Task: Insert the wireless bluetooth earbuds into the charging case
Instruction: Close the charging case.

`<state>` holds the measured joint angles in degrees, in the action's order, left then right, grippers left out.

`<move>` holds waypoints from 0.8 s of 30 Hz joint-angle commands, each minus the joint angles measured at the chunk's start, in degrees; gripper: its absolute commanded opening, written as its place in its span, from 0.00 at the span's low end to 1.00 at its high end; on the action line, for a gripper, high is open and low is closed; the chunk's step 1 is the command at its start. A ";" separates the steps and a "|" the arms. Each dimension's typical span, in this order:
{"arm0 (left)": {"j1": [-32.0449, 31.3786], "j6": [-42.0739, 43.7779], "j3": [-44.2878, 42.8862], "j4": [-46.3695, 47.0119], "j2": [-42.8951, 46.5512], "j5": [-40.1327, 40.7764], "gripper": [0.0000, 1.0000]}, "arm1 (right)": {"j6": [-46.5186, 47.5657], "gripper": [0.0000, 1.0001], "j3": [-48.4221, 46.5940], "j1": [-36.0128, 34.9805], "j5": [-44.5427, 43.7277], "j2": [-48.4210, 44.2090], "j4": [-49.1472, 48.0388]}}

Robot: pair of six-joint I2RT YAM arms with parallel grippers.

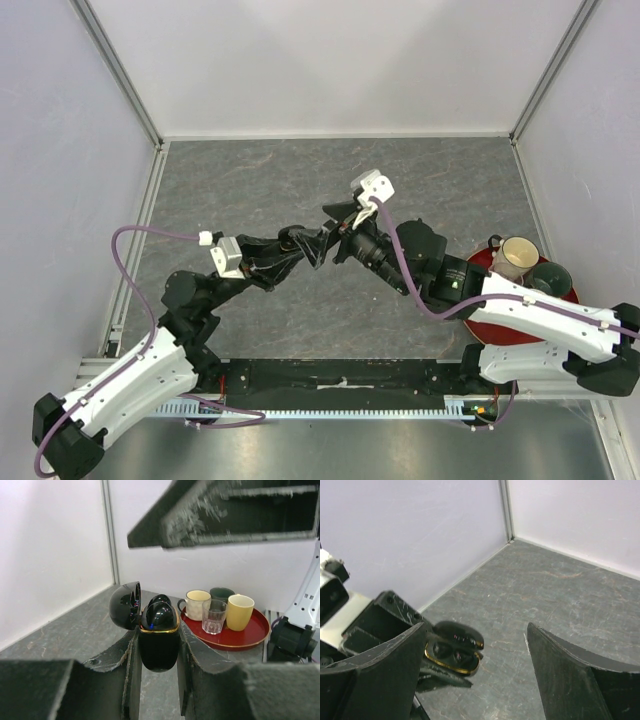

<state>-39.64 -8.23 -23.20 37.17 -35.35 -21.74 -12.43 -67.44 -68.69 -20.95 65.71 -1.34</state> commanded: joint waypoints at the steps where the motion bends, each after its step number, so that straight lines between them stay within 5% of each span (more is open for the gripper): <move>1: -0.09 1.02 -2.90 -0.43 -1.03 -3.22 0.02 | -0.84 0.88 -3.40 1.27 -3.30 0.03 0.99; 5: -0.09 0.50 -3.96 -1.40 -2.17 -5.59 0.02 | -3.21 0.85 -5.06 5.82 -4.28 0.99 4.76; 11: -0.09 -0.21 -4.92 -1.66 -3.40 -8.93 0.02 | -9.53 0.82 -9.90 13.22 7.13 4.94 11.44; 24: -0.09 -0.03 -6.59 -2.36 -6.75 -13.86 0.02 | -11.92 0.81 -8.15 13.67 14.36 8.29 14.62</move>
<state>-39.64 -8.27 -27.44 33.58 -41.98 -34.00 -23.20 -75.83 -54.89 -9.21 74.98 13.74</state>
